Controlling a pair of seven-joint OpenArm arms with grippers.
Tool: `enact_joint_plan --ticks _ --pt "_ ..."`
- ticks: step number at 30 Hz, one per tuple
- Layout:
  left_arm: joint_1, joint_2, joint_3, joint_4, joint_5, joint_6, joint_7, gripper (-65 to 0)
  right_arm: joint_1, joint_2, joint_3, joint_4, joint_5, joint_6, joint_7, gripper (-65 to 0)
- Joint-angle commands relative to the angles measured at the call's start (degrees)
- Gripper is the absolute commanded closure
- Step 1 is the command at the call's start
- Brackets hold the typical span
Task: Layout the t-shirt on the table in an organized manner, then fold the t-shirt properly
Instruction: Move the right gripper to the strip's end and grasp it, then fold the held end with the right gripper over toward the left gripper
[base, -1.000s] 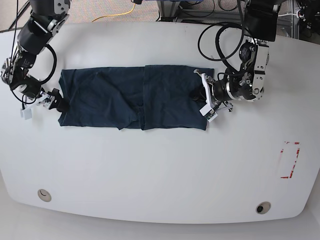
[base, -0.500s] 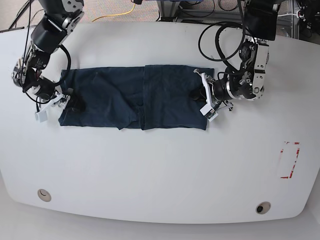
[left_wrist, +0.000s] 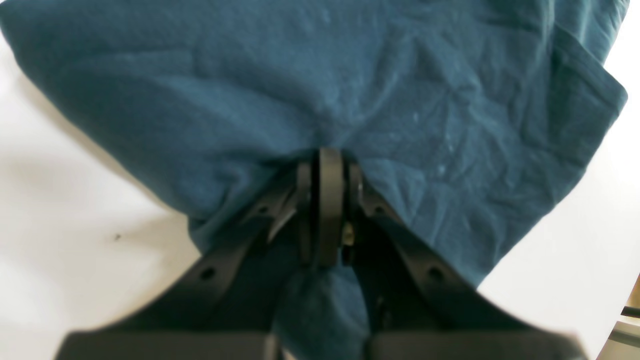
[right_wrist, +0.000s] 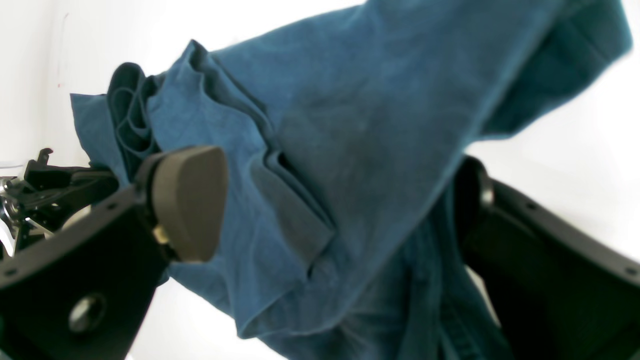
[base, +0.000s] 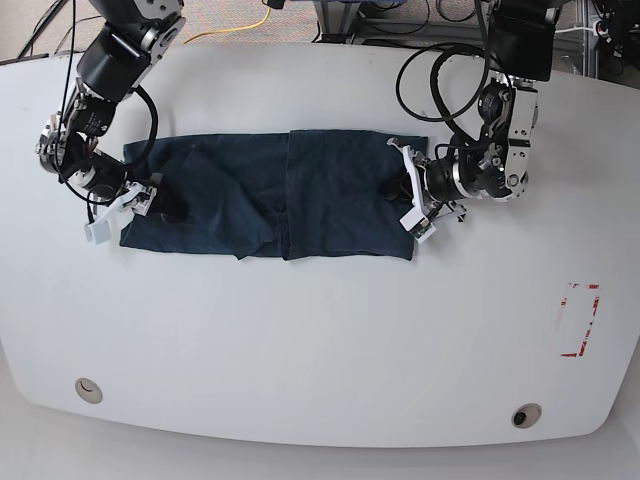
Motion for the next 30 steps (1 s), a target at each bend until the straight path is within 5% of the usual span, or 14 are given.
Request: enact_joint_plan --ticks 1,6,15,24,30 --pt "-0.16 -0.38 0.01 0.36 1.67 0.38 2.04 0.0 -0.44 0.11 -2.22 -0.04 -2.56 -0.56 -2.94 -57.4" --pt "-0.16 -0.38 0.01 0.36 1.67 0.38 2.04 0.0 -0.62 -0.07 -3.98 0.04 -2.56 -0.56 -2.85 -50.9" --pt "-0.16 -0.55 0.01 0.36 1.67 0.38 2.04 0.0 -0.62 -0.24 -4.25 0.04 -2.56 -0.56 -1.53 0.0" --pt "-0.16 -0.55 0.01 0.19 1.76 0.38 2.04 0.0 -1.32 -0.42 -4.16 10.07 -2.38 -0.56 -2.85 0.0" --pt "-0.16 -0.55 0.01 0.01 1.76 0.38 2.04 0.0 -2.29 -3.41 -4.07 22.73 -2.21 -0.56 -7.34 0.0"
